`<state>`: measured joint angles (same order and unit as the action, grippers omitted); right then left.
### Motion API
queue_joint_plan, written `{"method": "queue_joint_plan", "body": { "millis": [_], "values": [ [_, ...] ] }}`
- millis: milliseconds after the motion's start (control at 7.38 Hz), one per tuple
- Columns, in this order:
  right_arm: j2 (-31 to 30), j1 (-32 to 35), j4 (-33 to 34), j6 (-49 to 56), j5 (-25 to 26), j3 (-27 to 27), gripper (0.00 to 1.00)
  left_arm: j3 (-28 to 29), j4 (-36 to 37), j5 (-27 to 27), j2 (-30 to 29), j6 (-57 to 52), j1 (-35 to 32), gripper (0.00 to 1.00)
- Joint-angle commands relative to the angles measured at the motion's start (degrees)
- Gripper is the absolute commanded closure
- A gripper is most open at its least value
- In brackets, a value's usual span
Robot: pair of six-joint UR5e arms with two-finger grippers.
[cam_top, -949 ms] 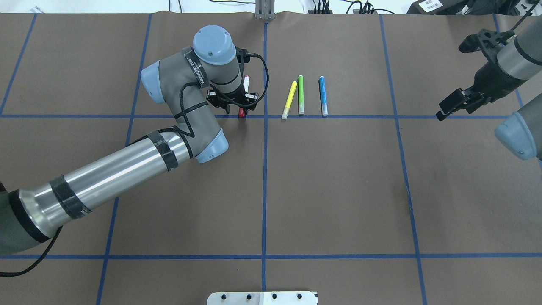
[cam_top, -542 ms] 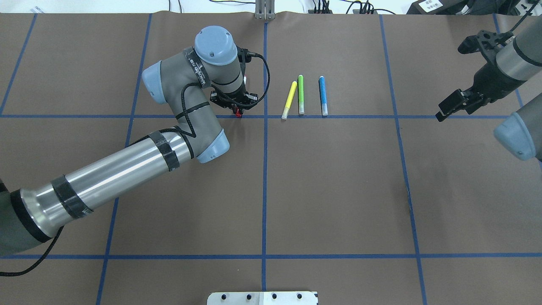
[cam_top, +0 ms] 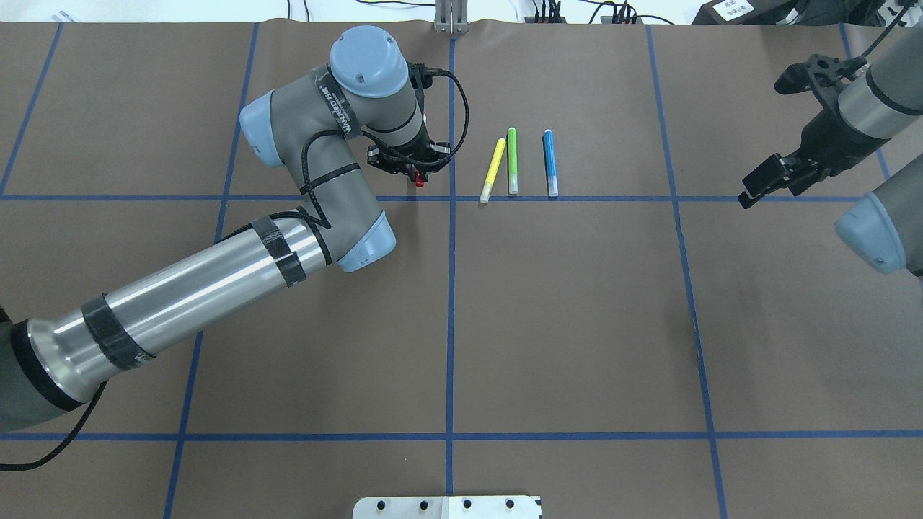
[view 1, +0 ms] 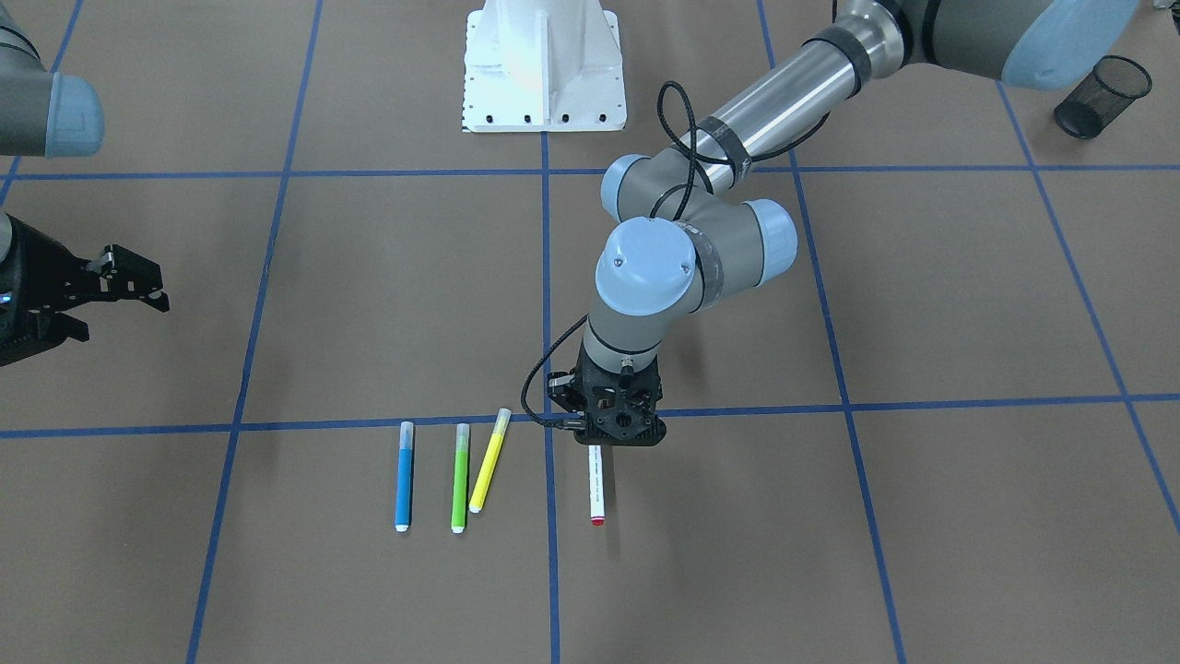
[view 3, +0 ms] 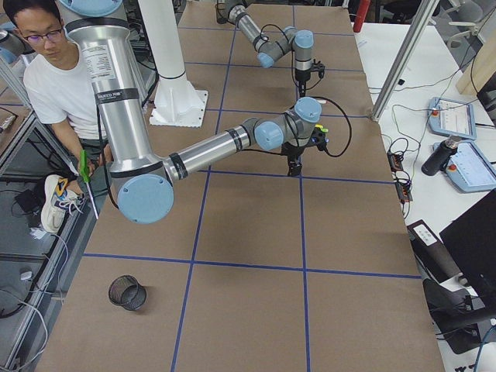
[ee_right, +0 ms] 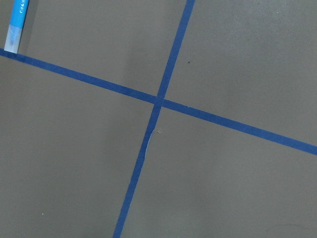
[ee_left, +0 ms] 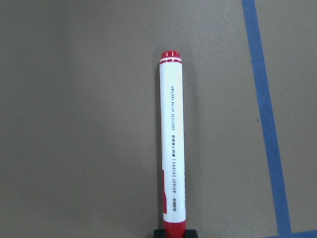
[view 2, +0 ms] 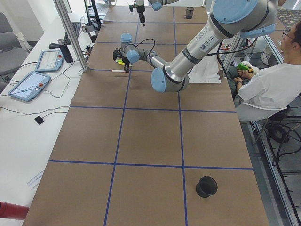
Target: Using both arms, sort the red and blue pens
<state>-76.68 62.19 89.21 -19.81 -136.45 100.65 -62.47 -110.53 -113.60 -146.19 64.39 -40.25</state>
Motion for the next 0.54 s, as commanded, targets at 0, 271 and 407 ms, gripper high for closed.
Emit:
{"method": "queue_joint_plan", "body": {
  "millis": [0, 271, 407],
  "values": [
    [2.1, -2.1, -0.1, -5.7, 1.2, -0.3, 0.0, -7.8, 1.1, -1.4, 5.1, 3.4, -0.9, 1.0],
    [3.5, -3.9, -0.3, -8.8, 2.0, -0.3, 0.0, -22.9, 1.0, -8.5, 20.3, 2.8, -5.5, 1.0],
    [3.8, -5.1, -1.7, -10.8, 2.7, -0.6, 0.0, -25.8, 0.7, -15.4, 25.9, 2.5, -9.3, 1.0]
  ]
}}
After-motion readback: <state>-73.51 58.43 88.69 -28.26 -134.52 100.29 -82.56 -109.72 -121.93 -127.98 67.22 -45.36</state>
